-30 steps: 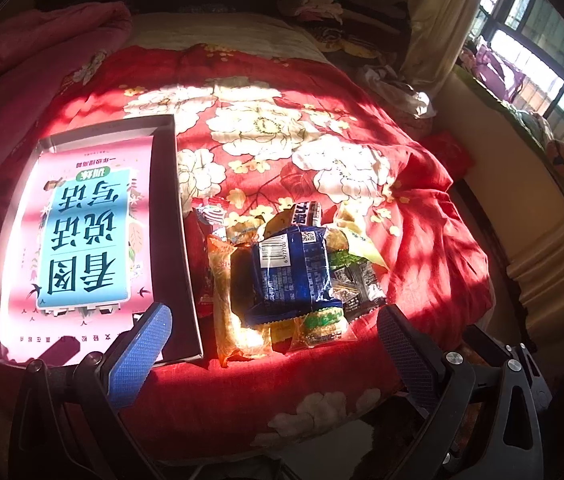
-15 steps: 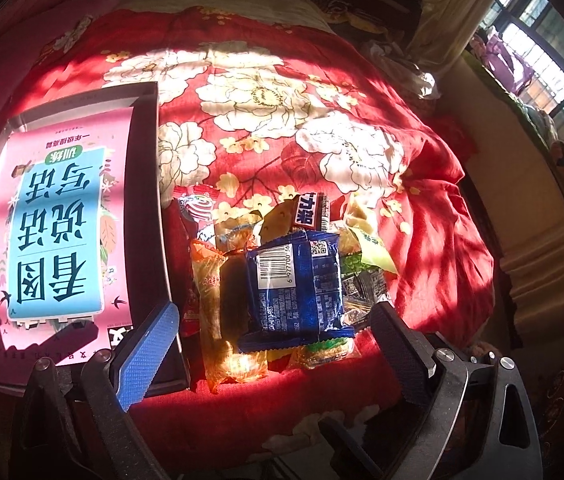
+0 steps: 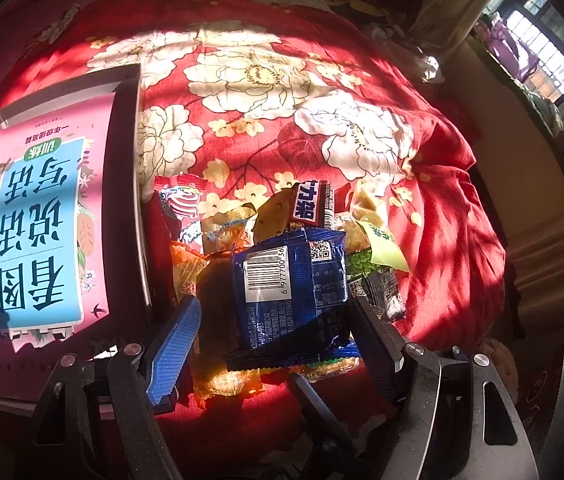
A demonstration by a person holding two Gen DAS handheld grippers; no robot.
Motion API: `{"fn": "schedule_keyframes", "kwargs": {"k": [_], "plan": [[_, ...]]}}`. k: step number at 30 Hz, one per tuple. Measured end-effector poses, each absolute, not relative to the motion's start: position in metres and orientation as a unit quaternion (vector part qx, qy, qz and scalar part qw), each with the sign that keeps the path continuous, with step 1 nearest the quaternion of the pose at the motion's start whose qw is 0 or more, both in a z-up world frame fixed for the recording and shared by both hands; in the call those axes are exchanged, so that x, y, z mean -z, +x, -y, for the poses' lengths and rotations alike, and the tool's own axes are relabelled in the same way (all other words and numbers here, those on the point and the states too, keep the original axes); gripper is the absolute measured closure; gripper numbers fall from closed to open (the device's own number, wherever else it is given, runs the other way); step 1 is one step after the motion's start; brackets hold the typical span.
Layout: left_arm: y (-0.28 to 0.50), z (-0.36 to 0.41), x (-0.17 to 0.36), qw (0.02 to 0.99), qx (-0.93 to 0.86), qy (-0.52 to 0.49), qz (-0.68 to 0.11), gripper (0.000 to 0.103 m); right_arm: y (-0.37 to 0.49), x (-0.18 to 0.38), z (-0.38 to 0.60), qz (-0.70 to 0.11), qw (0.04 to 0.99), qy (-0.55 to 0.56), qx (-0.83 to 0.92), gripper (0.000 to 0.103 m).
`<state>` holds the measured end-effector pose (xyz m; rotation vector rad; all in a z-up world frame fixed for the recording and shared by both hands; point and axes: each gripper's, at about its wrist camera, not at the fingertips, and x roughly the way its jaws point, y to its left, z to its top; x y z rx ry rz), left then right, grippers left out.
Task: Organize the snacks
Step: 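Grasp the blue biscuit pack with the left gripper while the right grasps the clear pastry bag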
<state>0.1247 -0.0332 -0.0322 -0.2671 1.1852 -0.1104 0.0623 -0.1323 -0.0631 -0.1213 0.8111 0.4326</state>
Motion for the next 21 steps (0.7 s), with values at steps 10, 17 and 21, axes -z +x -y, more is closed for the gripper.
{"fn": "schedule_keyframes", "kwargs": {"k": [10,17,21], "plan": [[0.134,0.035,0.040,0.810,0.053,-0.139,-0.567,0.050,0.064,0.068,0.135,-0.396,0.887,-0.062,-0.230,0.063],[0.131,0.030,0.033,0.813,0.068,-0.160,-0.556,0.050,0.062,0.060,0.146,-0.389,0.888,-0.036,-0.242,0.065],[0.125,0.025,0.020,0.820,0.075,-0.167,-0.543,0.050,0.060,0.053,0.156,-0.379,0.893,-0.012,-0.241,0.065]]}}
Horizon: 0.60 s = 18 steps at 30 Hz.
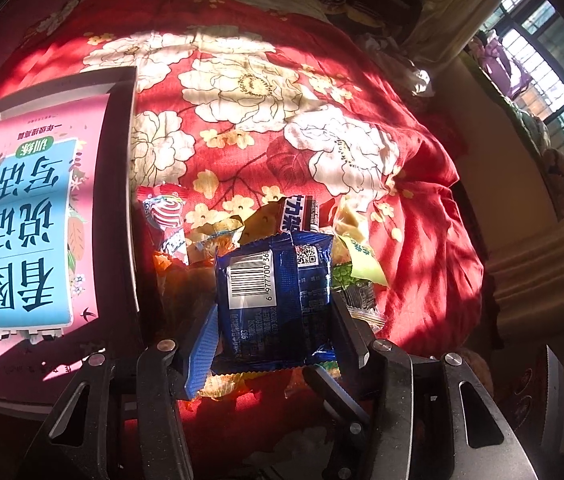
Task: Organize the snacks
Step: 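Grasp the blue biscuit pack with the left gripper while the right grasps the clear pastry bag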
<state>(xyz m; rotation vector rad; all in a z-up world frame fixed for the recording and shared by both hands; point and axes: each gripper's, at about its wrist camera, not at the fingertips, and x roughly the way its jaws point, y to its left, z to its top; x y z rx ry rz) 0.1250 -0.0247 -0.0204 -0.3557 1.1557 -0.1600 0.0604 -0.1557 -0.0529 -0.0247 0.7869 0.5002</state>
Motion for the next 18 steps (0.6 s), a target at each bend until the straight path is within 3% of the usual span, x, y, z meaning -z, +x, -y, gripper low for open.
{"fn": "schedule_keyframes", "kwargs": {"k": [18], "plan": [[0.081,-0.037,-0.008,0.849,0.018,-0.165,-0.501,0.050,0.057,0.034,0.152,-0.357,0.897,0.005,-0.260,0.065]]}}
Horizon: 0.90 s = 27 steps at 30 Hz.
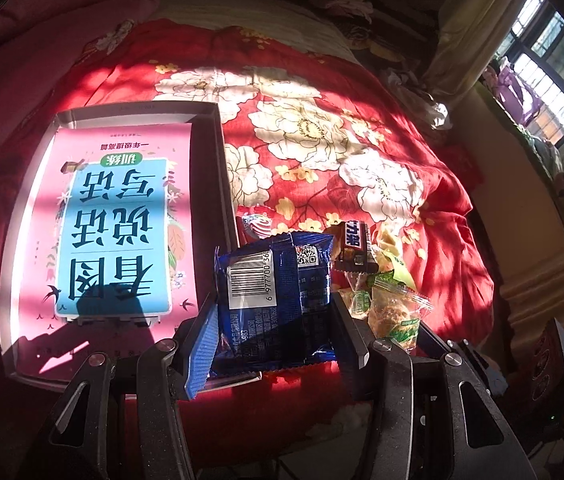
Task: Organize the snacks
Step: 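Grasp the blue biscuit pack with the left gripper while the right grasps the clear pastry bag, then carry the blue pack and clear pastry bag over the grey tray with both grippers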
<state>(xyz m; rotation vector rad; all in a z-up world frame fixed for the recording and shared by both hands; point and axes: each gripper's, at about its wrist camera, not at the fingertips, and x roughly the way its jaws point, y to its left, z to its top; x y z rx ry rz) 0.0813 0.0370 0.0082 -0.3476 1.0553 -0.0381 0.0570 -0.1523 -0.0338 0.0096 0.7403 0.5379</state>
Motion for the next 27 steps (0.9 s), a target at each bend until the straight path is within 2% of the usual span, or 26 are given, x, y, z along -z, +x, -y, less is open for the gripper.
{"fn": "schedule_keyframes", "kwargs": {"k": [15,27], "plan": [[0.058,-0.093,-0.001,0.853,-0.032,-0.187,-0.486,0.050,0.050,0.007,0.095,-0.336,0.888,-0.021,-0.314,0.065],[0.042,-0.131,0.011,0.851,-0.053,-0.209,-0.479,0.050,0.049,0.010,0.041,-0.347,0.872,-0.044,-0.342,0.065]]}}
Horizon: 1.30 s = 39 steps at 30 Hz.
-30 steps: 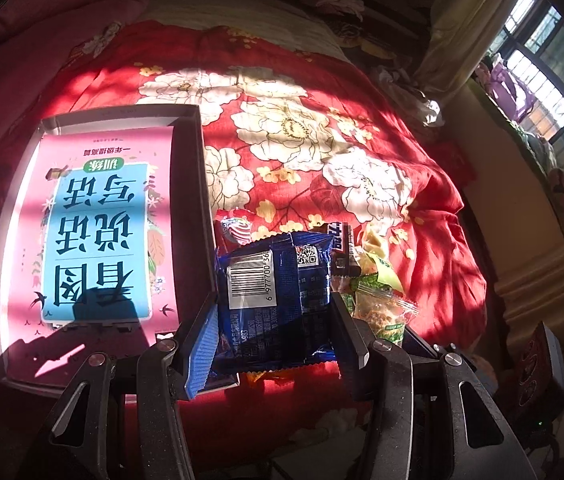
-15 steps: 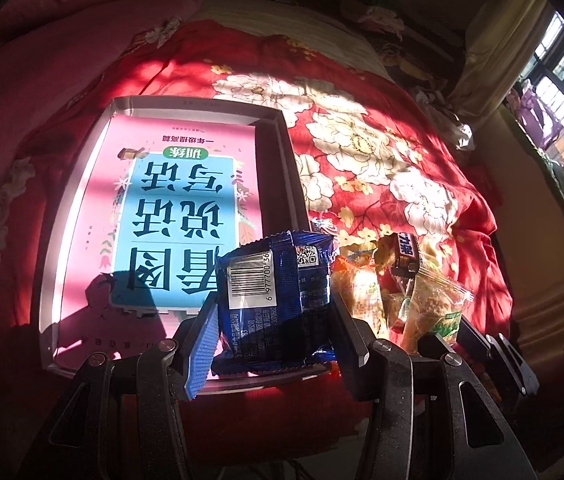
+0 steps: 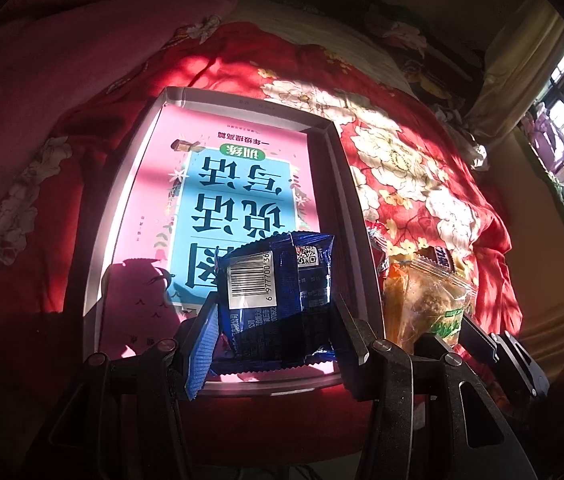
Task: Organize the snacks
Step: 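Carry the blue pack and clear pastry bag over the grey tray with both grippers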
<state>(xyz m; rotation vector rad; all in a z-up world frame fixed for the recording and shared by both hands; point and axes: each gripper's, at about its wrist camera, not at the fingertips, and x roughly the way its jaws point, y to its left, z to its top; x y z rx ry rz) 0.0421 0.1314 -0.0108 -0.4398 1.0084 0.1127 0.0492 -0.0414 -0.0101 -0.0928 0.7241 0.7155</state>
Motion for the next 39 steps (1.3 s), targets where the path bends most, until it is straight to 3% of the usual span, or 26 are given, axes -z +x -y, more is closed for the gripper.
{"fn": "schedule_keyframes", "kwargs": {"k": [39], "plan": [[0.044,-0.145,0.057,0.834,-0.090,-0.165,-0.519,0.050,0.062,0.052,-0.003,-0.387,0.844,-0.059,-0.366,0.065]]}}
